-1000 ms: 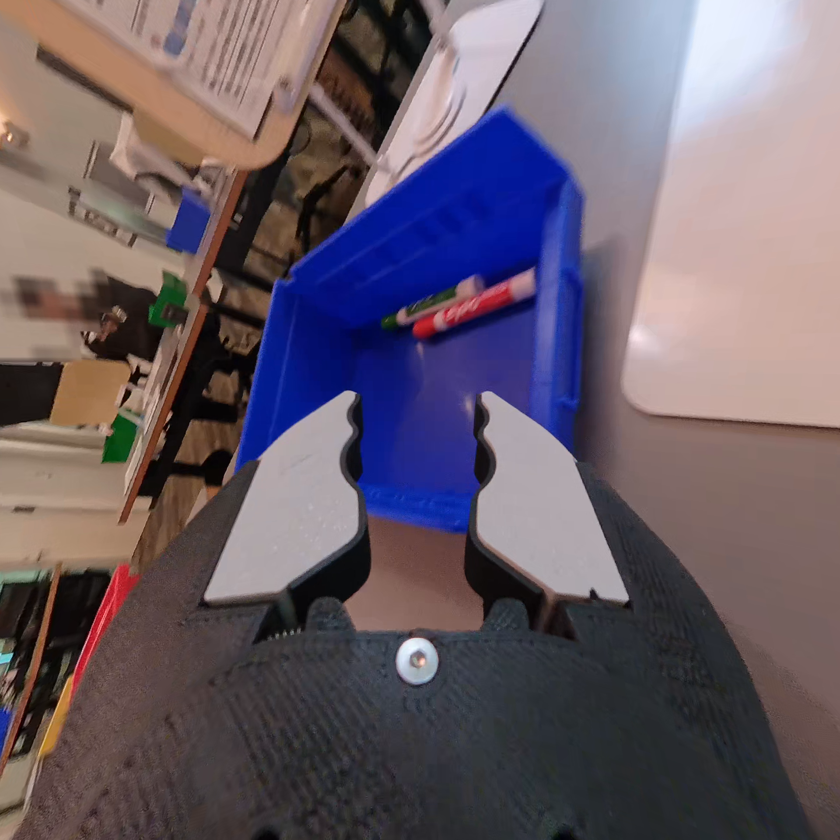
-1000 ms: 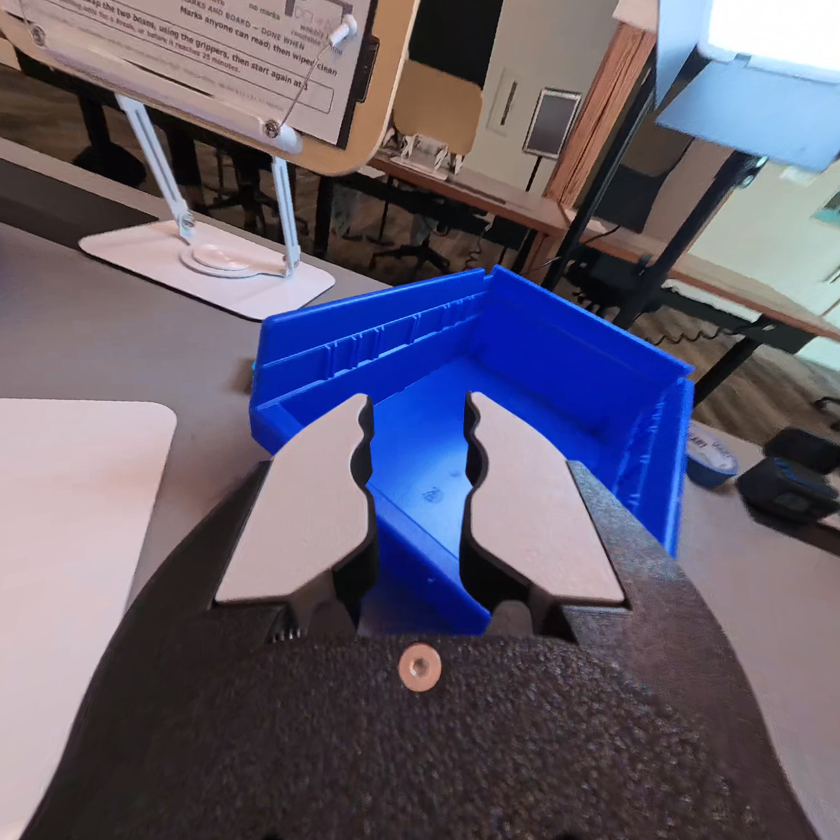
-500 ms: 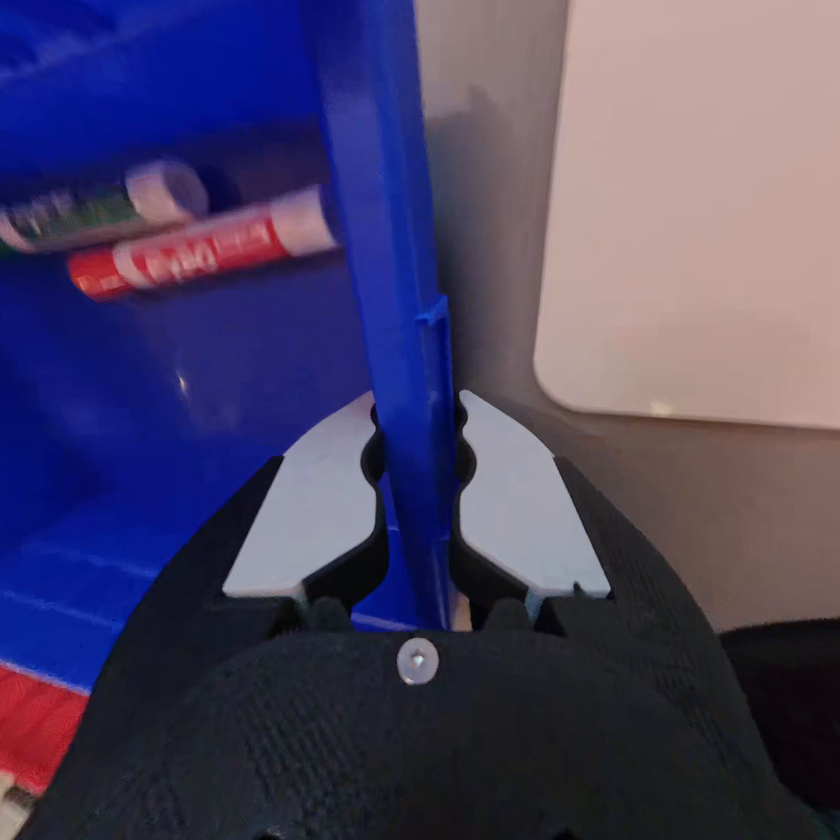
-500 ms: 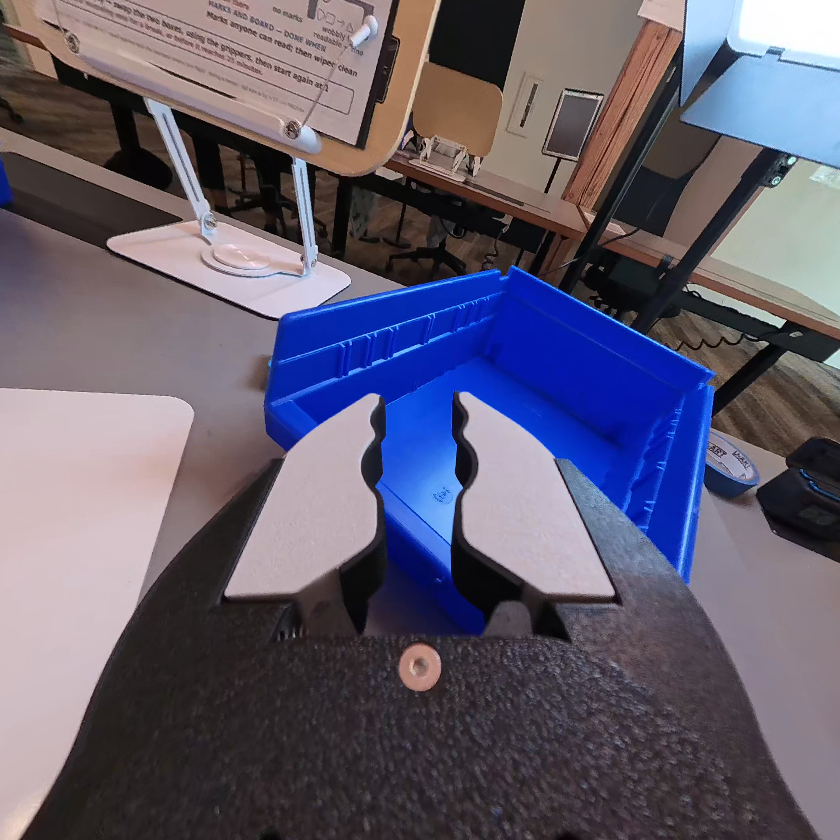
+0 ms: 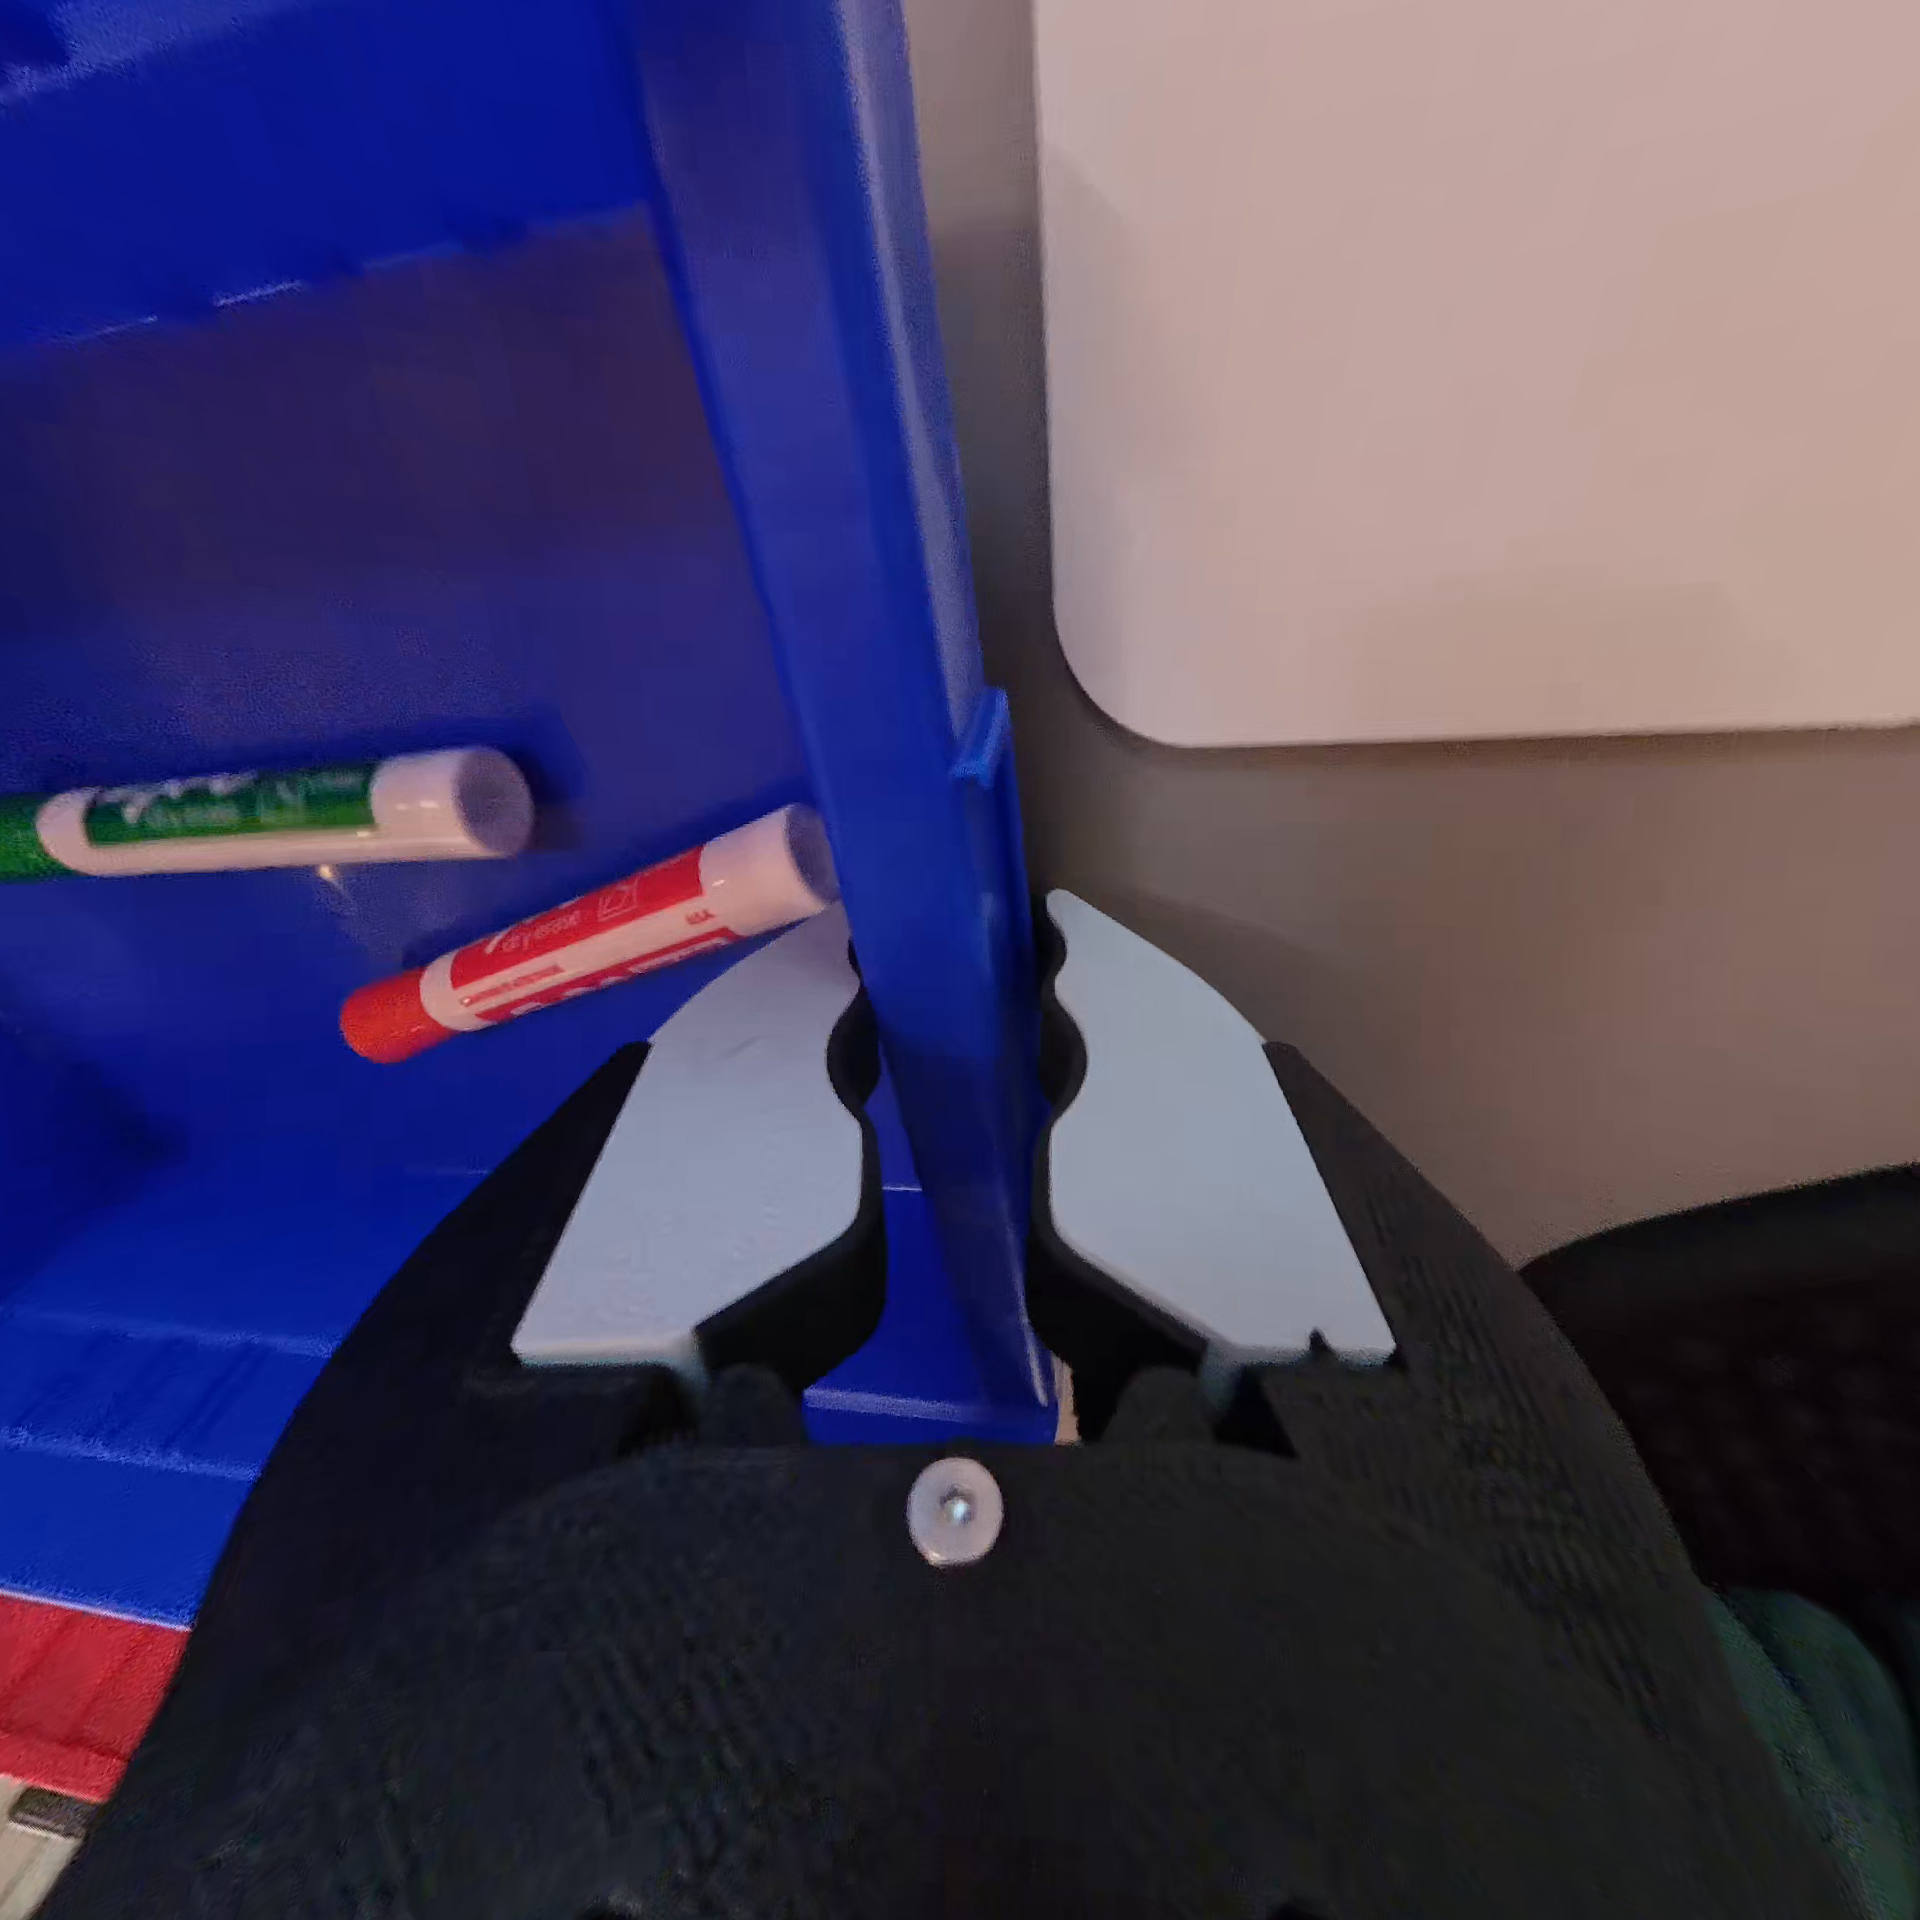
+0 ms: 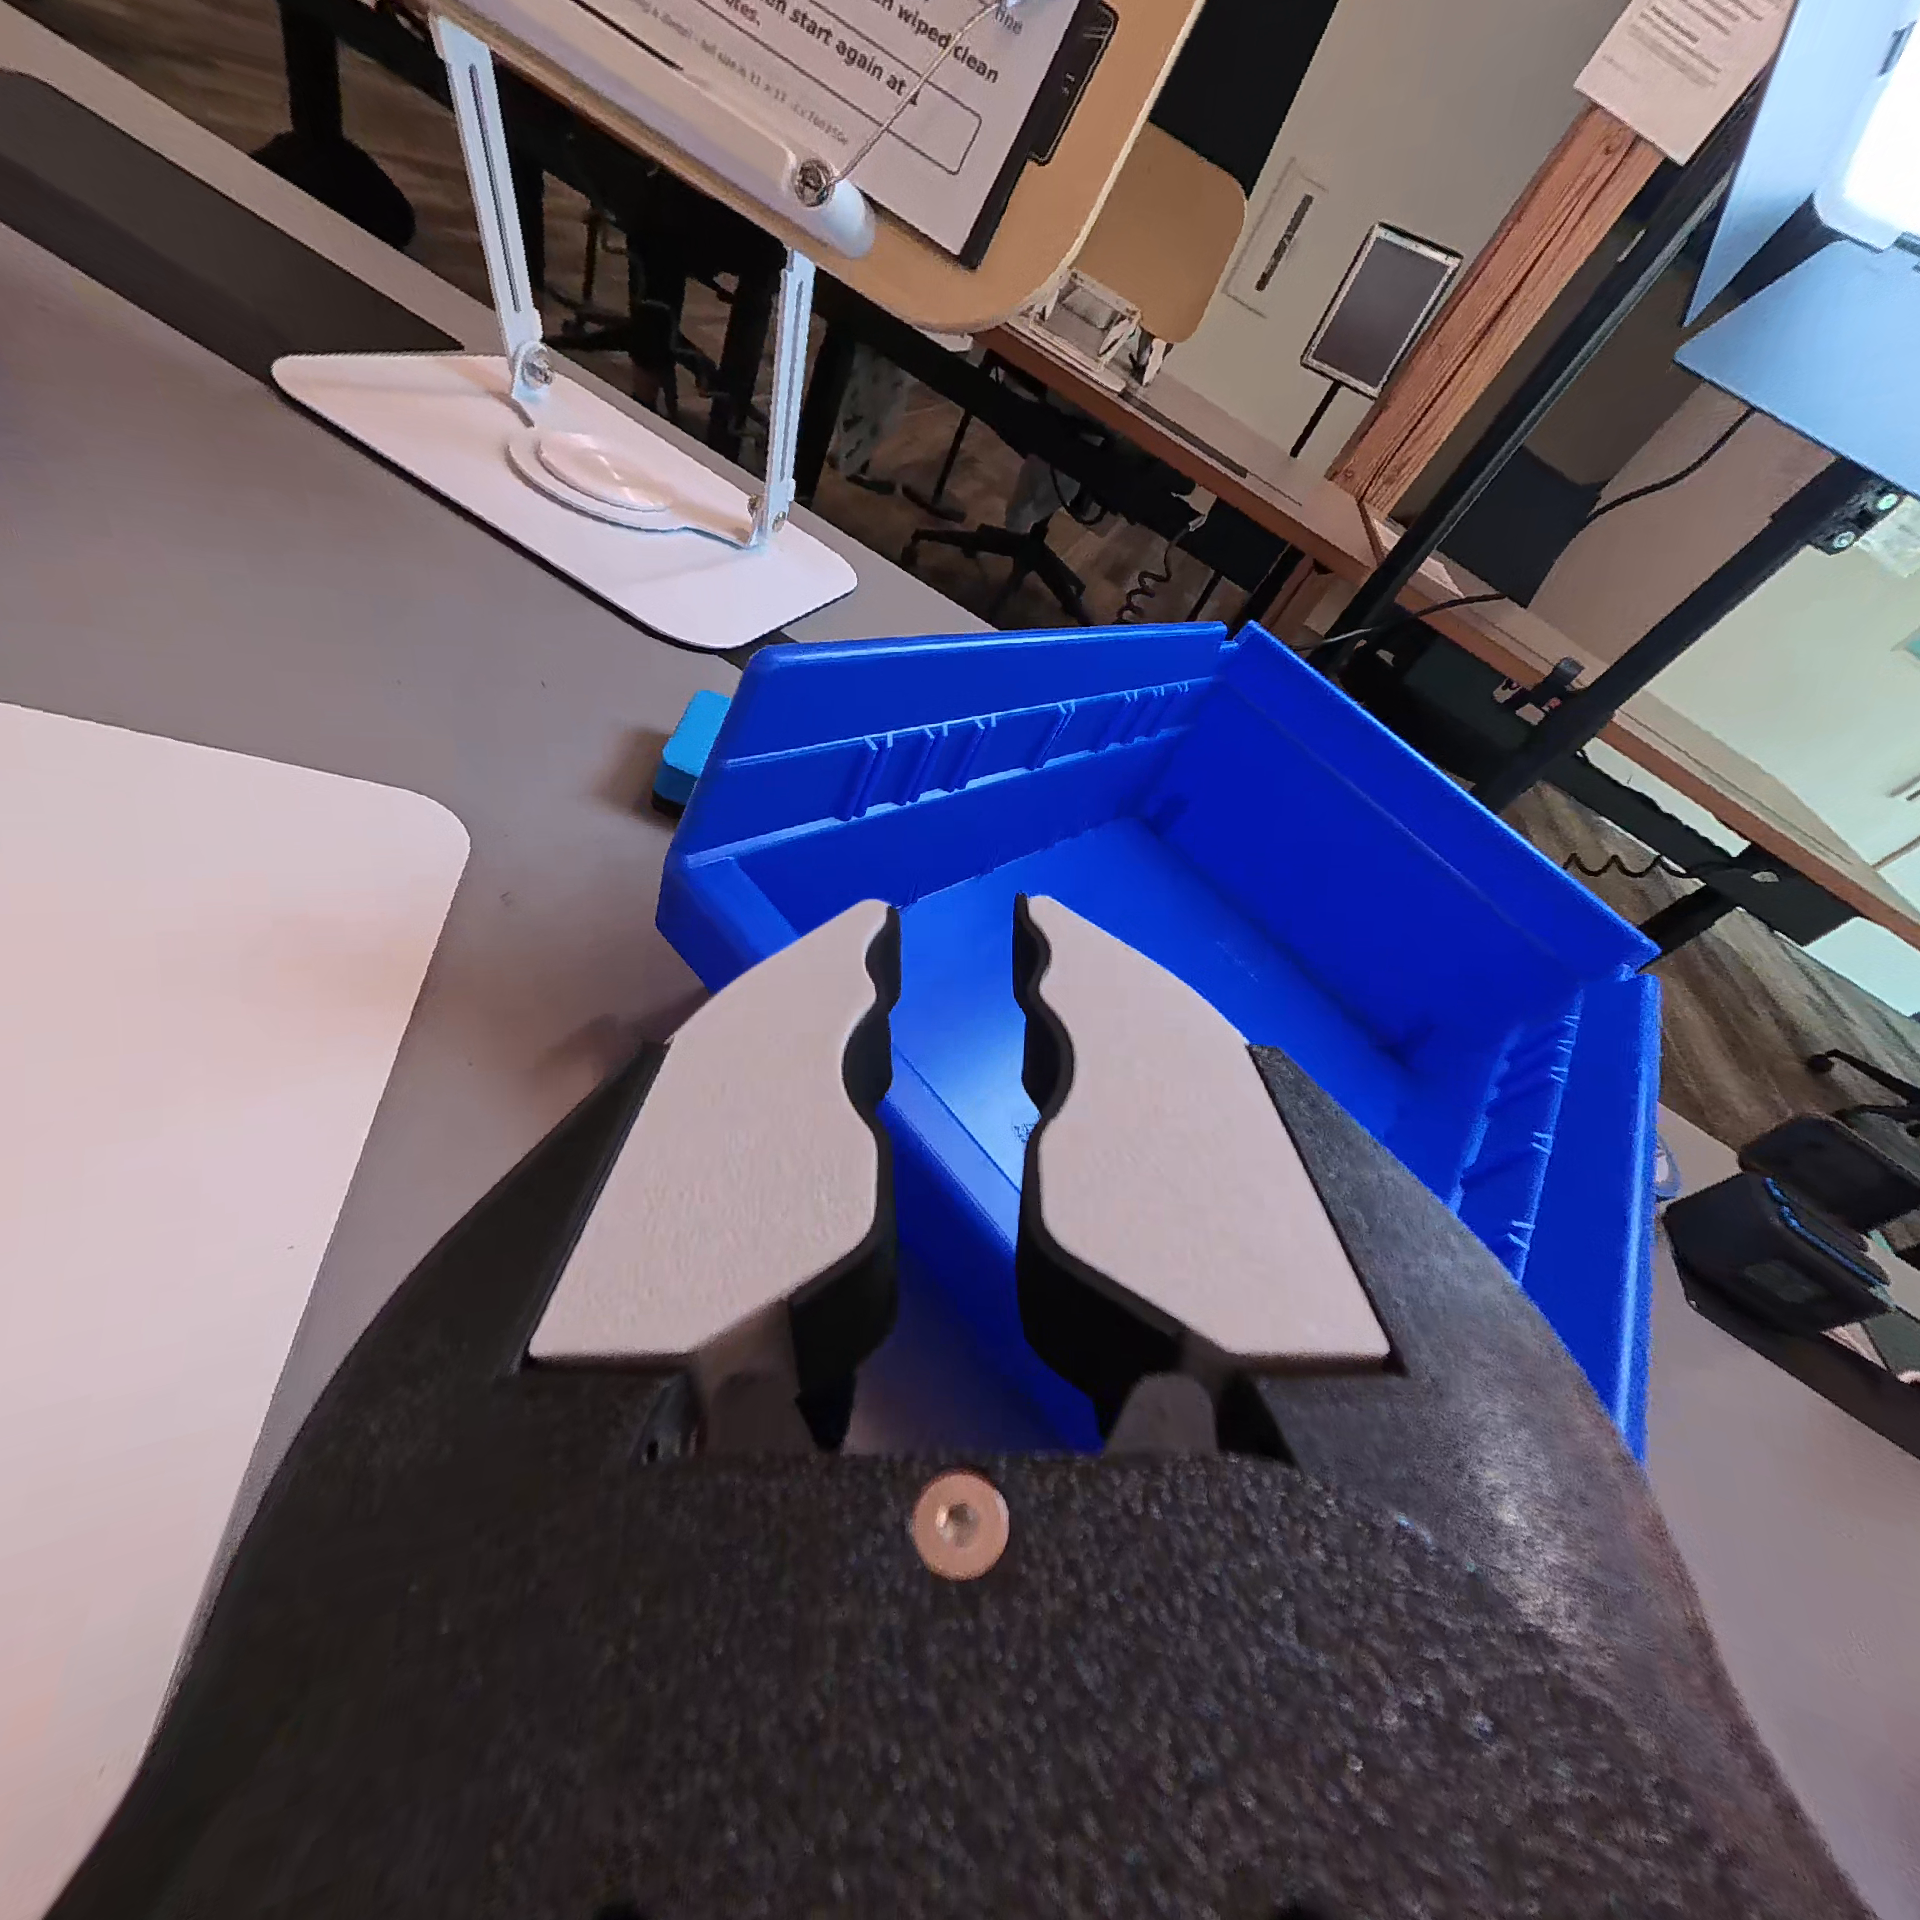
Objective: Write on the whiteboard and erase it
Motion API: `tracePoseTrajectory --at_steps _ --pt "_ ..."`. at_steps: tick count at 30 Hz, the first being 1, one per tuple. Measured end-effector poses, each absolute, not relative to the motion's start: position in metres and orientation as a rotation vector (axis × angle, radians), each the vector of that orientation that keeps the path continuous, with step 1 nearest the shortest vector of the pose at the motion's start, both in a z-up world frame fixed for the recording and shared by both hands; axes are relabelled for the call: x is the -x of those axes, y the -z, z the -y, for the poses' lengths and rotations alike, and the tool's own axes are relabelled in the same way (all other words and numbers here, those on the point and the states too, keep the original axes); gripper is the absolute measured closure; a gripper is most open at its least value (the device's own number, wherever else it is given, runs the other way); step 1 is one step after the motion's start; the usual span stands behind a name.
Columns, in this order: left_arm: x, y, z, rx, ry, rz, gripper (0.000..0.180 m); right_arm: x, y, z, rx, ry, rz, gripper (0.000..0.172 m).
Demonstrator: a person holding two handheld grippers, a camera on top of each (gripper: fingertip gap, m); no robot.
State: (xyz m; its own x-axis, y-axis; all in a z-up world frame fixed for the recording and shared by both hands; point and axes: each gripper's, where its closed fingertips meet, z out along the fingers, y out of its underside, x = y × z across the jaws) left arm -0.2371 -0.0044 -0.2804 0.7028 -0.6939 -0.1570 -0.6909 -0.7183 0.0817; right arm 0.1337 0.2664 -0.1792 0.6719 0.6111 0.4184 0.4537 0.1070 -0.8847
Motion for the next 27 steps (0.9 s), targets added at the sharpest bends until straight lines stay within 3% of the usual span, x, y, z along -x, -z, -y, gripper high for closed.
tracePoseTrajectory --at_steps 6,9,12,14,21,27 --pt "0.235 0.275 -0.010 -2.924 0.332 1.290 0.147 -0.134 0.173 -0.264 1.508 -0.146 0.919 0.152" --pt "0.223 0.229 -0.027 -3.136 0.248 1.413 0.139 -0.135 0.172 -0.264 1.502 -0.147 0.914 0.152" --pt "0.245 0.165 -0.059 -3.504 0.341 1.303 0.148 -0.135 0.175 -0.266 1.512 -0.156 0.901 0.152" --pt "0.276 0.153 -0.070 -3.537 0.436 1.208 0.147 -0.135 0.177 -0.269 1.528 -0.176 0.894 0.152" --pt "0.360 0.237 -0.087 -2.982 0.487 1.301 0.138 -0.140 0.169 -0.268 1.514 -0.193 0.860 0.153" --pt "0.383 0.272 -0.091 -2.742 0.553 1.320 0.133 -0.142 0.174 -0.270 1.529 -0.190 0.869 0.153"
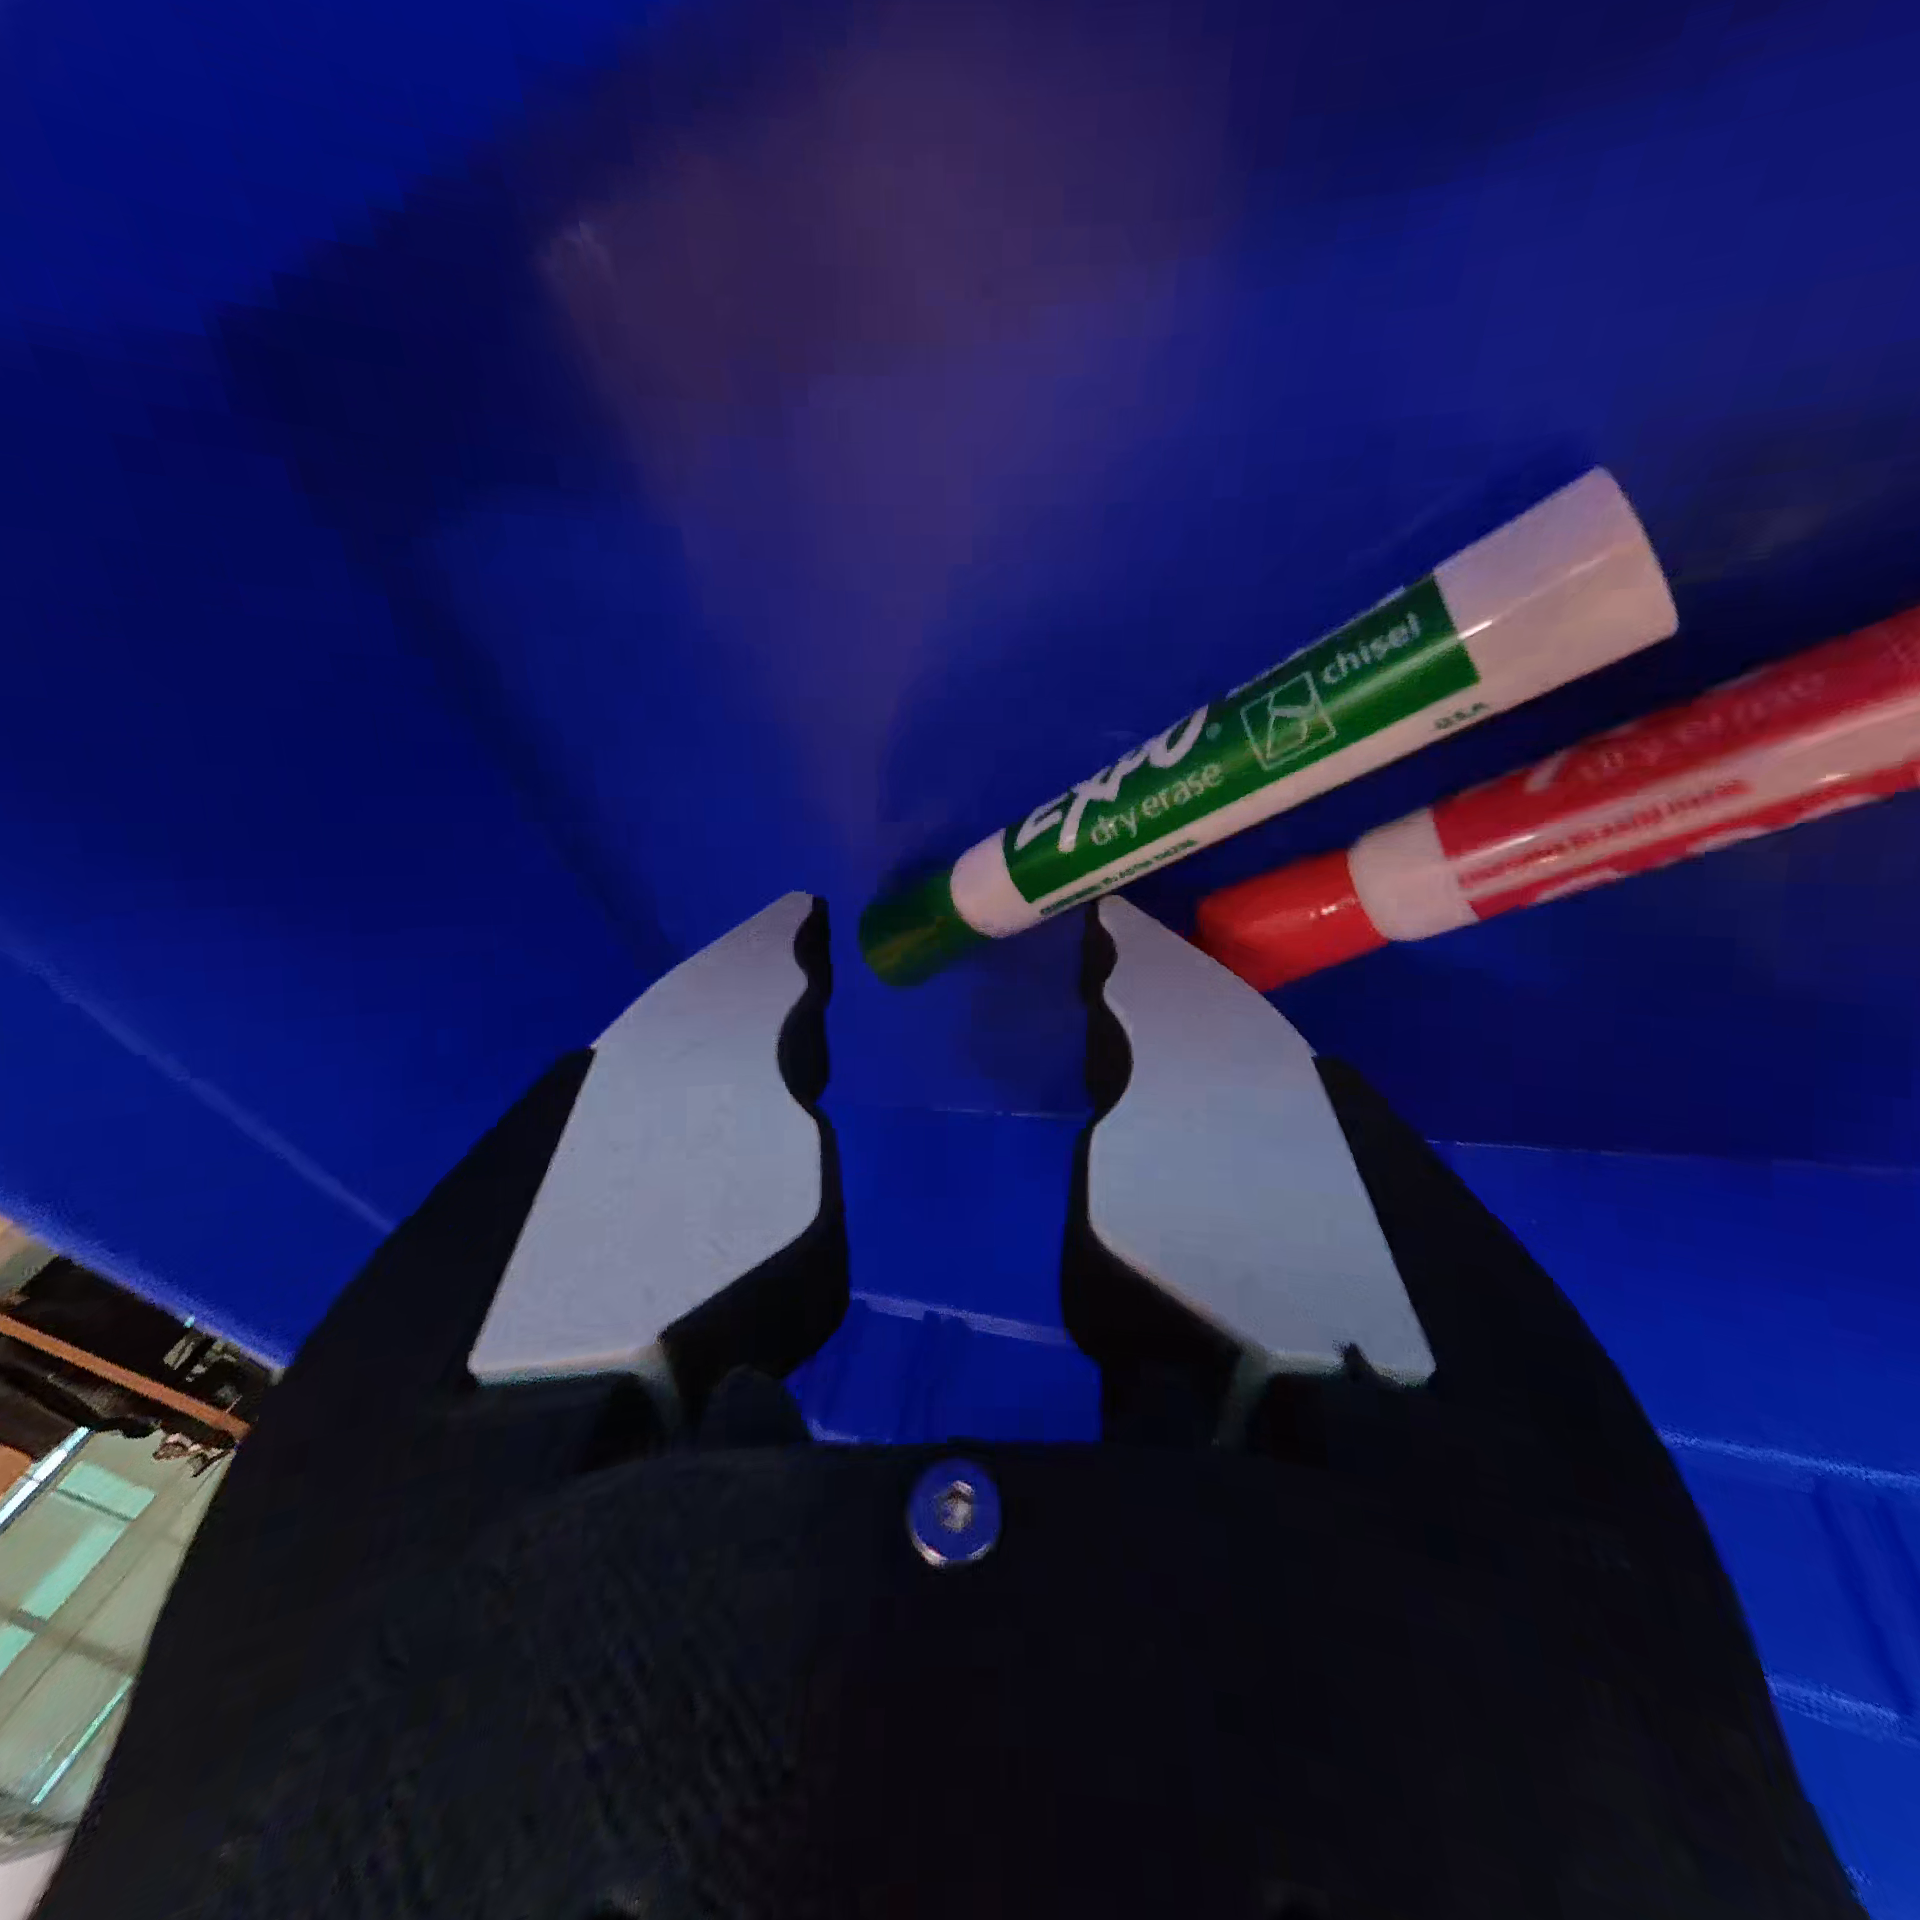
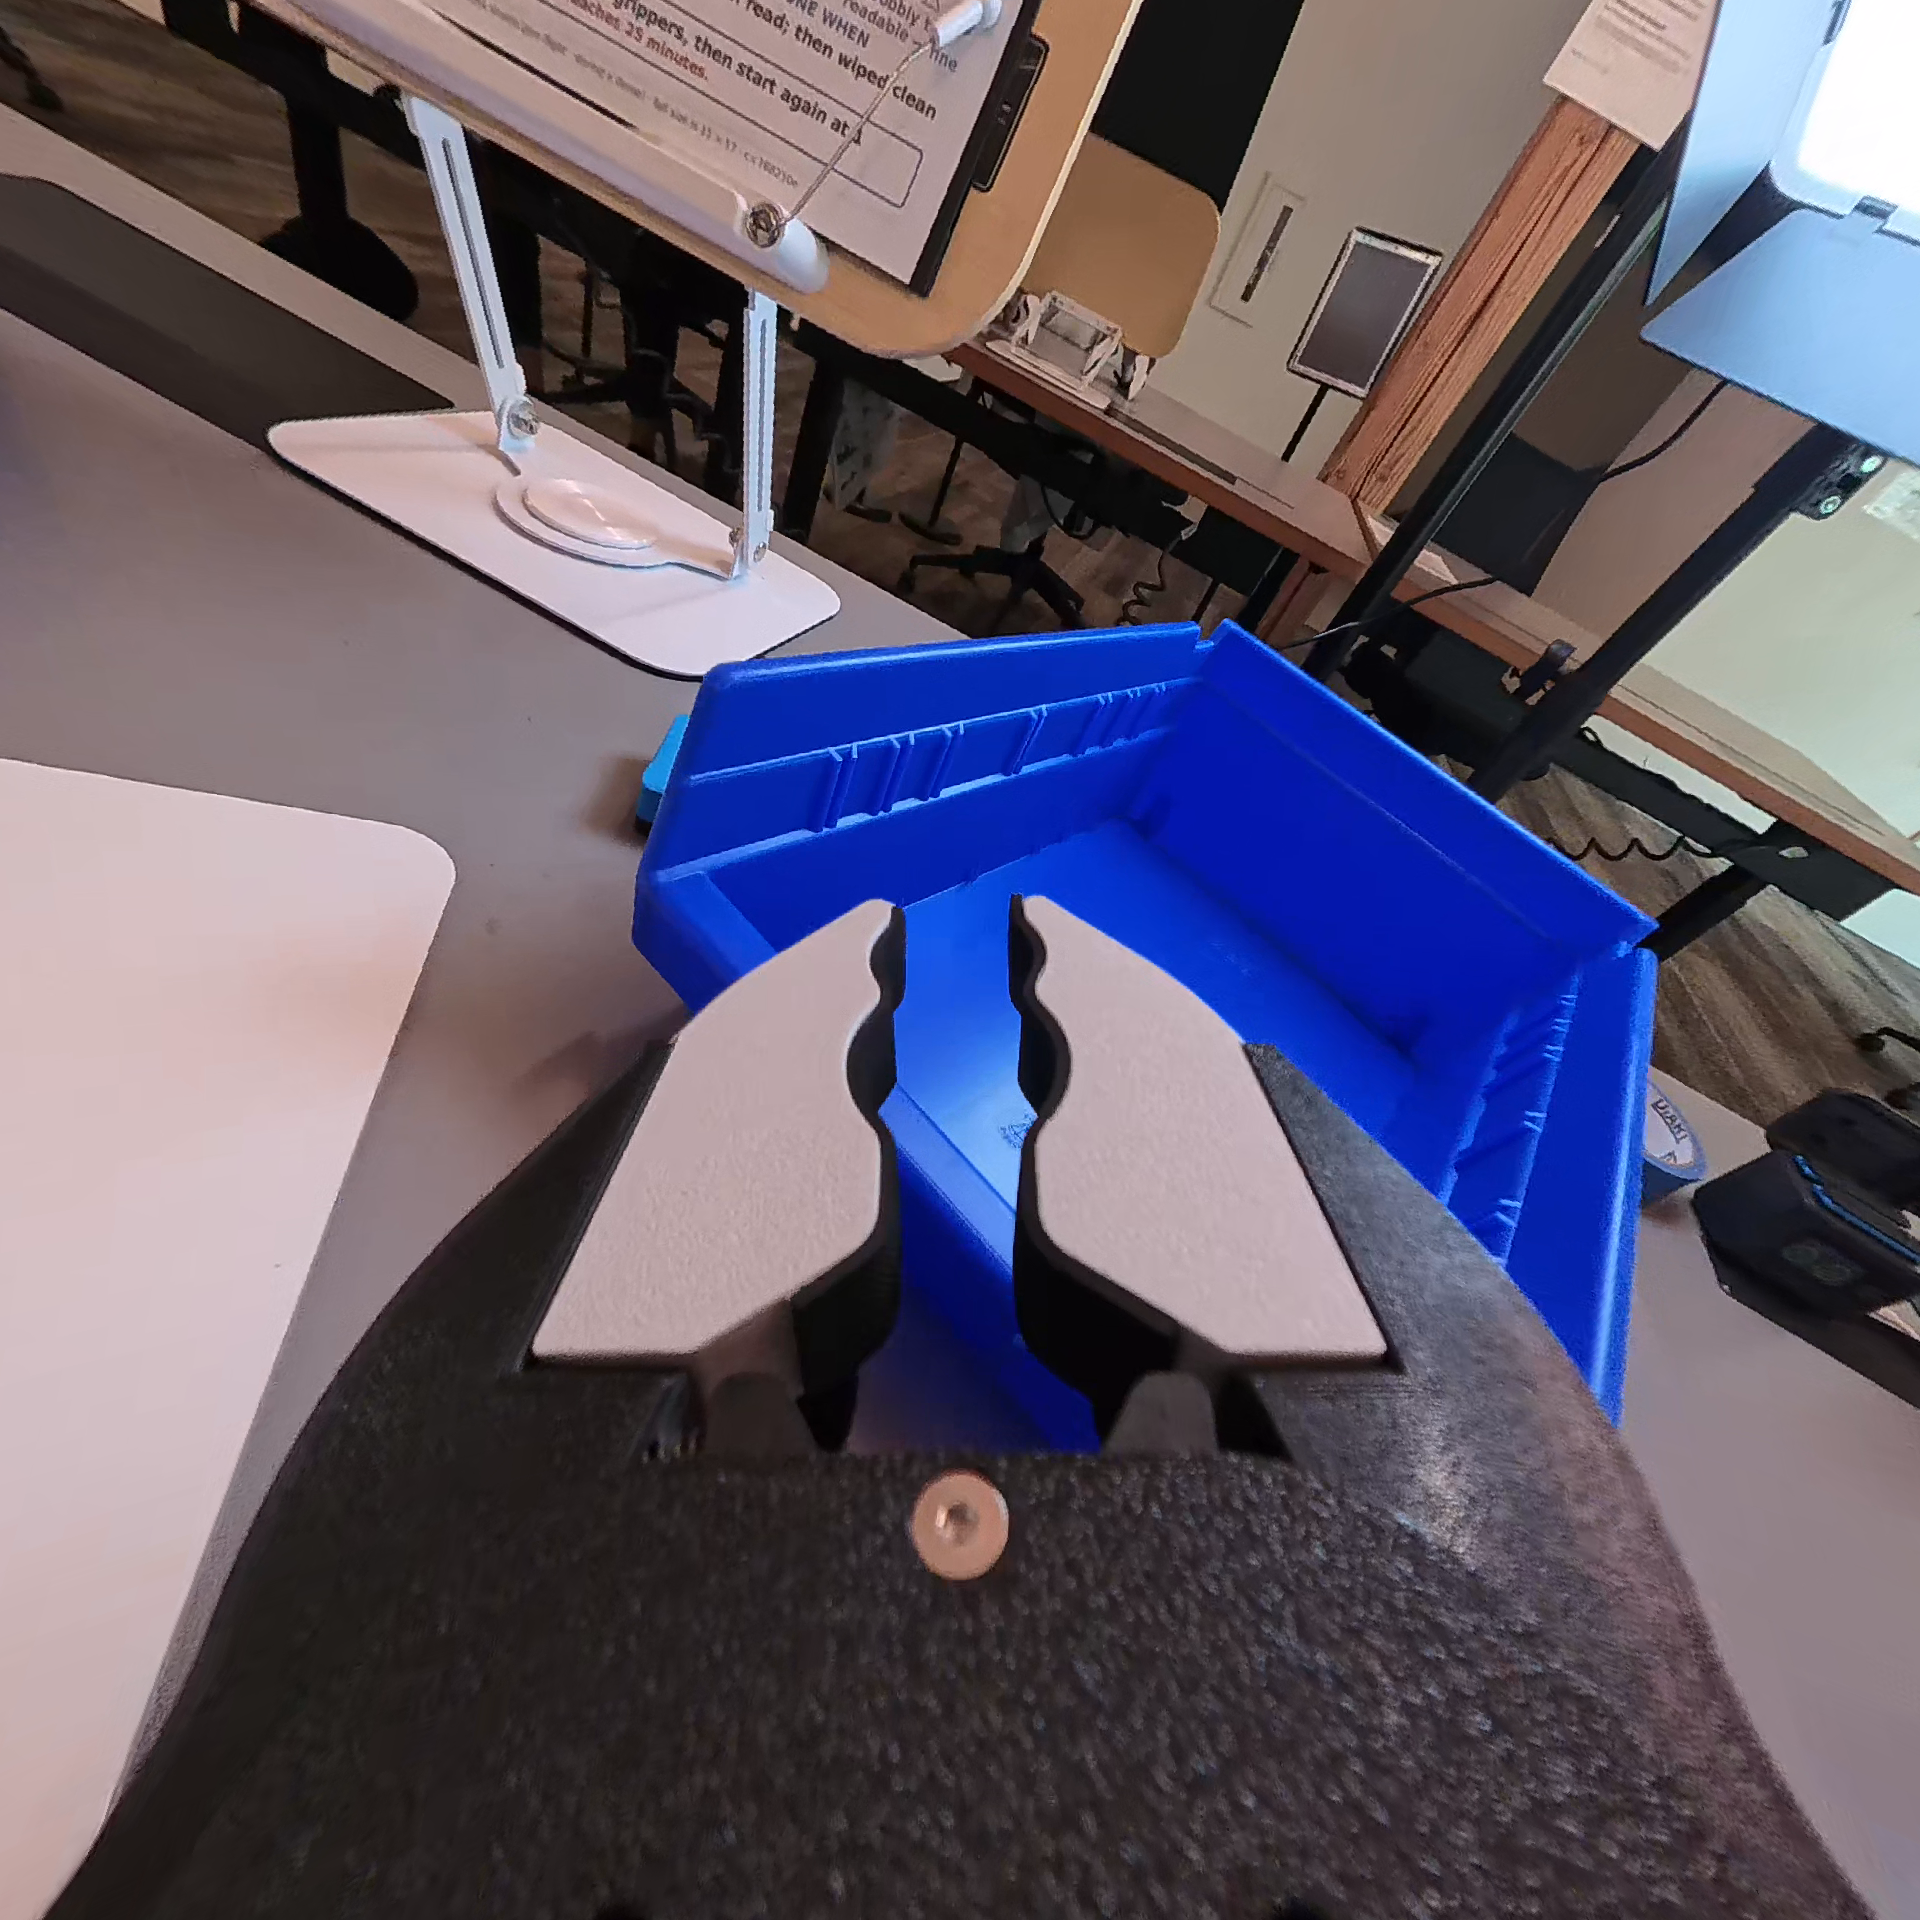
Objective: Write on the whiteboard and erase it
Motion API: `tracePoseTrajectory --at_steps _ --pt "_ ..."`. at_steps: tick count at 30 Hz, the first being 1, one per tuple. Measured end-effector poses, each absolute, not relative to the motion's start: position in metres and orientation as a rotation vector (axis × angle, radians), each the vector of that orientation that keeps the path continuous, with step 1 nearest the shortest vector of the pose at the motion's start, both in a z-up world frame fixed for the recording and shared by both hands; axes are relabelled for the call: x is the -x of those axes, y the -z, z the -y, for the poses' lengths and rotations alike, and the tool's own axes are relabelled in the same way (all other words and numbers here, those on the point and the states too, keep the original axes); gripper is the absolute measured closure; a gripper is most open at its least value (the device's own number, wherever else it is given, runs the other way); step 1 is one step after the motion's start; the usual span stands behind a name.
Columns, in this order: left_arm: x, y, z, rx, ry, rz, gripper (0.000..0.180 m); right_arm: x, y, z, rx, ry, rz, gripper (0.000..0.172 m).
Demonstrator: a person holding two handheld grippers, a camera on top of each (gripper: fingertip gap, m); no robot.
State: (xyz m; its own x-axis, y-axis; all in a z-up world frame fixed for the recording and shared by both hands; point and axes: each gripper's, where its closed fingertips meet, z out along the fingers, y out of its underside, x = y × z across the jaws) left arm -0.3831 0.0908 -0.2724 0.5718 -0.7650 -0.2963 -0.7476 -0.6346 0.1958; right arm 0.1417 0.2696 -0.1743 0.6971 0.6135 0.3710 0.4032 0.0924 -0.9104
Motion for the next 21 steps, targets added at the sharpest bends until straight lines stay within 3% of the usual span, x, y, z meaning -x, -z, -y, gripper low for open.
tracePoseTrajectory --at_steps 3,11,18,21 --pt "0.378 0.275 -0.090 -2.685 0.503 1.409 0.148 -0.141 0.176 -0.269 1.531 -0.183 0.880 0.153" --pt "0.356 0.270 -0.080 -2.799 0.331 1.448 0.162 -0.139 0.168 -0.263 1.494 -0.163 0.894 0.155" --pt "0.275 0.145 -0.096 -3.368 0.472 1.773 0.162 -0.130 0.162 -0.259 1.467 -0.243 0.868 0.151" --pt "0.208 0.109 -0.076 -3.507 0.333 2.007 0.163 -0.122 0.159 -0.251 1.437 -0.269 0.889 0.149"
